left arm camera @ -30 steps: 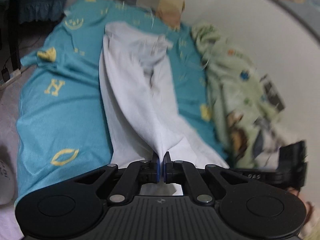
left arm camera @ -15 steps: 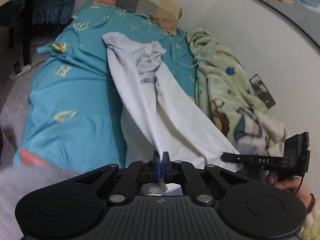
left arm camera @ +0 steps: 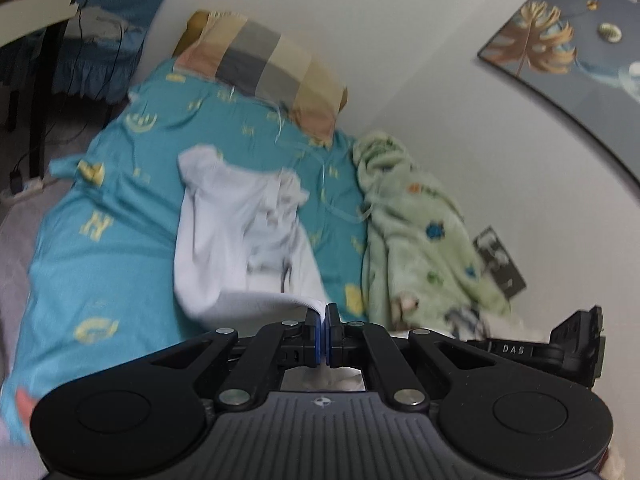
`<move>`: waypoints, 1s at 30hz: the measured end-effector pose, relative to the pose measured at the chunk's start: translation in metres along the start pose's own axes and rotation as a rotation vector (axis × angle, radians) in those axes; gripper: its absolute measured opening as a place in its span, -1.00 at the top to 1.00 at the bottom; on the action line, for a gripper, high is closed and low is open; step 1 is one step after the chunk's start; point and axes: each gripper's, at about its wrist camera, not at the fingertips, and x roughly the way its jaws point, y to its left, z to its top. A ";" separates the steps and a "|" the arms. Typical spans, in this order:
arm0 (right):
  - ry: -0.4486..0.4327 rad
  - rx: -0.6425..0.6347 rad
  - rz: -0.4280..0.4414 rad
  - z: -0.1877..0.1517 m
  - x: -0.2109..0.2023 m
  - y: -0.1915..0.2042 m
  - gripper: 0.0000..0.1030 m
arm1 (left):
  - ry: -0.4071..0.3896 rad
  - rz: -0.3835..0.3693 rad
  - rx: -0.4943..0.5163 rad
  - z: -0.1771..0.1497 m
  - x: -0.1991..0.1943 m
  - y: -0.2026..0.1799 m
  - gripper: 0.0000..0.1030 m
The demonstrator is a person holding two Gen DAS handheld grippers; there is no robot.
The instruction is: Fold clothes
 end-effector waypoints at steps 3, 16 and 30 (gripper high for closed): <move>-0.035 0.055 0.013 0.040 0.031 -0.008 0.81 | -0.054 0.005 -0.019 0.039 0.036 0.010 0.96; -0.105 0.173 -0.113 0.122 0.211 -0.102 0.81 | -0.130 0.116 -0.170 0.115 0.223 0.150 0.96; -0.084 0.106 -0.135 0.123 0.267 -0.117 0.75 | 0.020 0.059 -0.130 0.100 0.311 0.168 0.24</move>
